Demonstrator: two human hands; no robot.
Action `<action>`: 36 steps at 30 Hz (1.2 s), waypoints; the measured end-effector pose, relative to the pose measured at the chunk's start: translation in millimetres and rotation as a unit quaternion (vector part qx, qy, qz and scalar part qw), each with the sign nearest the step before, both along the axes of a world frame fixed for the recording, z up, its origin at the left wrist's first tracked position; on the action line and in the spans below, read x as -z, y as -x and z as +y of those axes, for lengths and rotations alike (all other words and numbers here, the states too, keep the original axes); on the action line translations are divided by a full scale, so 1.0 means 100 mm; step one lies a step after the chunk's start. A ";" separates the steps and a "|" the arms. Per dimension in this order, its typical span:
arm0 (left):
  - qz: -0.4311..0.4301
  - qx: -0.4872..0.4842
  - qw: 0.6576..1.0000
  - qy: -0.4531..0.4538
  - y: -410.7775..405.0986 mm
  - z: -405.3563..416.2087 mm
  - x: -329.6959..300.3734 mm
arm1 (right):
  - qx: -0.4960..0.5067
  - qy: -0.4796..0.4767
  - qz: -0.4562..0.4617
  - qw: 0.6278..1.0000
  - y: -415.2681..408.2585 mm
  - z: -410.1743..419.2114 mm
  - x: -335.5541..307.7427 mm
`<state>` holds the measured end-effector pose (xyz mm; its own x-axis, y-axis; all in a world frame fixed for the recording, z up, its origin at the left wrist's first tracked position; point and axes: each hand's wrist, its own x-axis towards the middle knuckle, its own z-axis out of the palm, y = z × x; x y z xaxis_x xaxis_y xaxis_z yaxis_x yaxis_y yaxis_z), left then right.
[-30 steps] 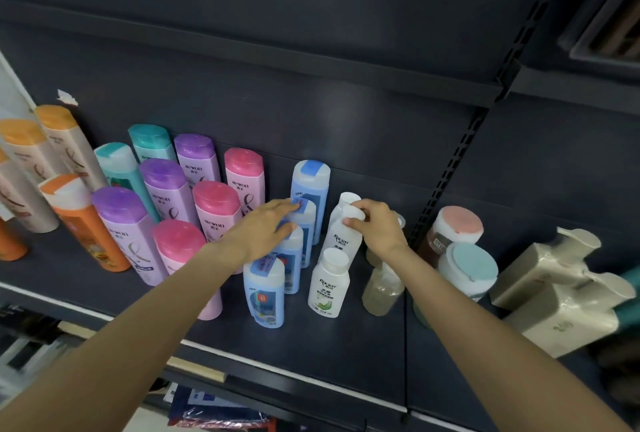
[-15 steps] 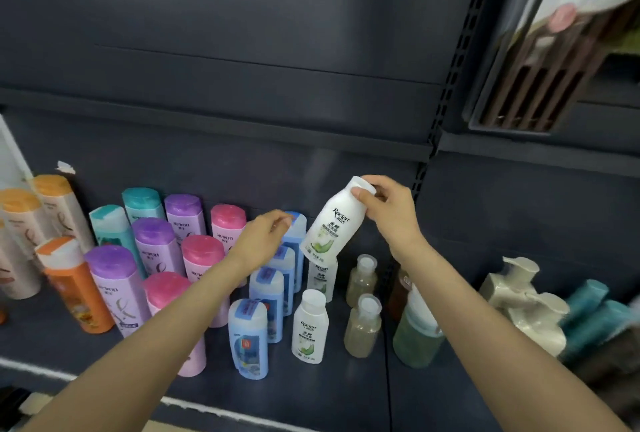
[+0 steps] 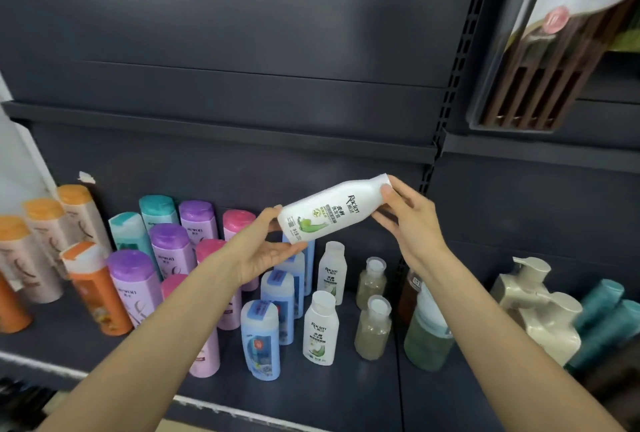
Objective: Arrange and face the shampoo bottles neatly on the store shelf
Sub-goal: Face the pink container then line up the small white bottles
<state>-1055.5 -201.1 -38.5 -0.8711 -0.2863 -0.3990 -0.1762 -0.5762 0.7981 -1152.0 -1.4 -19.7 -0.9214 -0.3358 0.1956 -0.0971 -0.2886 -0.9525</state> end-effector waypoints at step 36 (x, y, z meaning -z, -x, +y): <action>0.275 -0.112 0.926 0.235 -0.25 0.30 0.40 | -0.029 0.181 -0.133 0.974 -0.29 0.23 0.40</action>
<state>-1030.4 -170.8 -78.9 -0.8034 -0.5137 0.3011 0.4129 -0.1163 0.9033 -1122.6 21.9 -60.0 -0.9373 -0.3416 0.0688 0.1647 -0.6083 -0.7765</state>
